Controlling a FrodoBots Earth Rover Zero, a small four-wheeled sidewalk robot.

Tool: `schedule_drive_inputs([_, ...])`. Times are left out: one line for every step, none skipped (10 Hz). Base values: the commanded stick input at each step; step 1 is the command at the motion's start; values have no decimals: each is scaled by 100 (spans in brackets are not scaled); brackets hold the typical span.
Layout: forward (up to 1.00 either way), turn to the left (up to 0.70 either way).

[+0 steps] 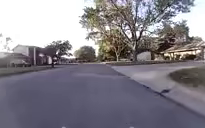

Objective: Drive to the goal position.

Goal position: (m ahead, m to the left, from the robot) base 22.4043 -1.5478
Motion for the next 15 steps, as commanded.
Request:
schedule_drive_inputs([100,0])
schedule_drive_inputs([100,0])
schedule_drive_inputs([100,0])
schedule_drive_inputs([100,-1])
schedule_drive_inputs([100,-25])
schedule_drive_inputs([100,-39])
schedule_drive_inputs([100,-25])
schedule_drive_inputs([100,-7])
schedule_drive_inputs([100,0])
schedule_drive_inputs([100,0])
schedule_drive_inputs([100,0])
schedule_drive_inputs([100,0])
schedule_drive_inputs([100,0])
schedule_drive_inputs([100,0])
schedule_drive_inputs([100,0])
